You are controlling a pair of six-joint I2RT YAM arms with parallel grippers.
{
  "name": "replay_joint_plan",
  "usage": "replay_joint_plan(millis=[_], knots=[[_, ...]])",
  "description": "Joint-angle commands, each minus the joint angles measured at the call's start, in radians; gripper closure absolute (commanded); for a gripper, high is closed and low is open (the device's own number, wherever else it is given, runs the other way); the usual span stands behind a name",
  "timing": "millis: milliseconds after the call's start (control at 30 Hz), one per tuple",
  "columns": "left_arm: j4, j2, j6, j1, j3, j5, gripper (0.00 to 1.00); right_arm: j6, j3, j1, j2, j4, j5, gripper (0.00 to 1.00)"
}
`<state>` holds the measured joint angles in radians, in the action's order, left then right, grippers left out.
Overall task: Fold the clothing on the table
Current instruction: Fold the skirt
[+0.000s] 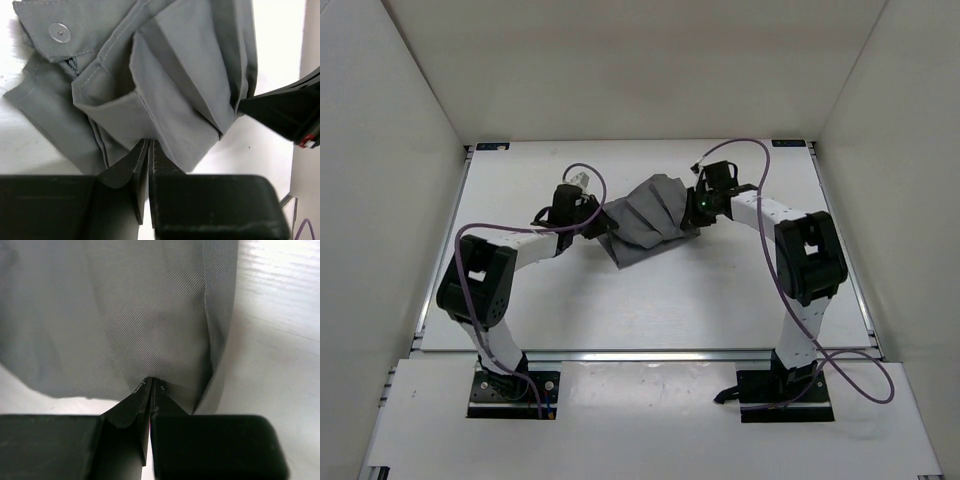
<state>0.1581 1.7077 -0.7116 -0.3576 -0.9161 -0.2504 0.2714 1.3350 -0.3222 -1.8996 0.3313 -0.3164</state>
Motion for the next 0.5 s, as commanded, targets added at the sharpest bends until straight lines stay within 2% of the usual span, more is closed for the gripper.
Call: replay_joint_plan(millis=[0,133,367,467], knots=[[0.004,0.073,-0.002,-0.017,-0.072,0.007,0.84,0.028,-0.01,-0.011,-0.055,-0.074,-0.009,1.0],[-0.029,0.164,0.005,-0.015,-0.127,0.005,0.86,0.048,-0.065,-0.04,-0.047,-0.08,0.068,1.0],[-0.089,0.227,0.047,0.0,-0.217,0.023,0.87,0.106,-0.183,-0.084,0.005,-0.037,0.143,1.0],[-0.086,0.231,0.054,0.0,-0.204,0.034,0.87,0.12,-0.224,-0.107,0.04,-0.028,0.14,1.0]])
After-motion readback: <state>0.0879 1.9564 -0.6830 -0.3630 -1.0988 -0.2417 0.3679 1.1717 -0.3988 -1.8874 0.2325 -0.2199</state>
